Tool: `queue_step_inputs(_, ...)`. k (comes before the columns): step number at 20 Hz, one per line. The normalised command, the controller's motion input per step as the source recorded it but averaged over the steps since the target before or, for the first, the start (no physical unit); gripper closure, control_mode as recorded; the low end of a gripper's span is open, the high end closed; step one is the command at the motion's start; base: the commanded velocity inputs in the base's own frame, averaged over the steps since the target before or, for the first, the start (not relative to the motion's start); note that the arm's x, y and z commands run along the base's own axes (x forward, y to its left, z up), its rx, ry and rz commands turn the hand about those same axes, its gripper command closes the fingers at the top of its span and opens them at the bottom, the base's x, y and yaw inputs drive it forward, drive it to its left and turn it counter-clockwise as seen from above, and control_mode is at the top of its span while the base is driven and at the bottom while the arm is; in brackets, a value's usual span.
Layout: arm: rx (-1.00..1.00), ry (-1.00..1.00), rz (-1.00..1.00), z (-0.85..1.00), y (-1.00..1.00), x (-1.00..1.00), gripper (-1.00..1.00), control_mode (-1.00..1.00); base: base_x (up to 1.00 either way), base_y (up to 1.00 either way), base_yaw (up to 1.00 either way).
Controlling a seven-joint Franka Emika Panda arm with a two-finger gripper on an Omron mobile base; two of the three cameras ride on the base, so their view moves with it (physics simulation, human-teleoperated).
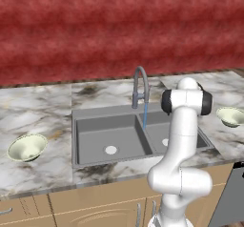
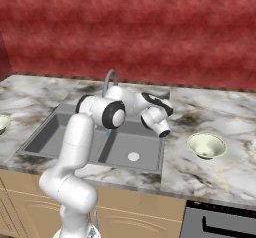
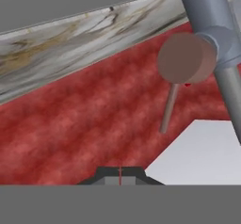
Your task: Rinse each bowl for a few seconds and place them down in the sink or on the counter.
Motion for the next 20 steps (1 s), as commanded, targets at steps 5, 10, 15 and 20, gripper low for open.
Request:
queue_step_inputs(5,-0.01,0.05,0.00,0.00,0.01,-0.05,1.00,-1.00,0.00,0.00,0.00)
queue_step_inputs(10,-0.10,0.01,0.02,0.25,-0.07,-0.17,-1.00,-1.00,0.00,0.00,0.00)
queue_step_inputs(15,-0.37,-0.12,0.07,0.74,-0.10,-0.73,-1.00,-1.00,0.00,0.00,0.00)
queue_step_inputs(20,-0.47,-0.11,0.14,0.47,-0.25,-0.94,-1.00,-1.00,0.00,0.00,0.00)
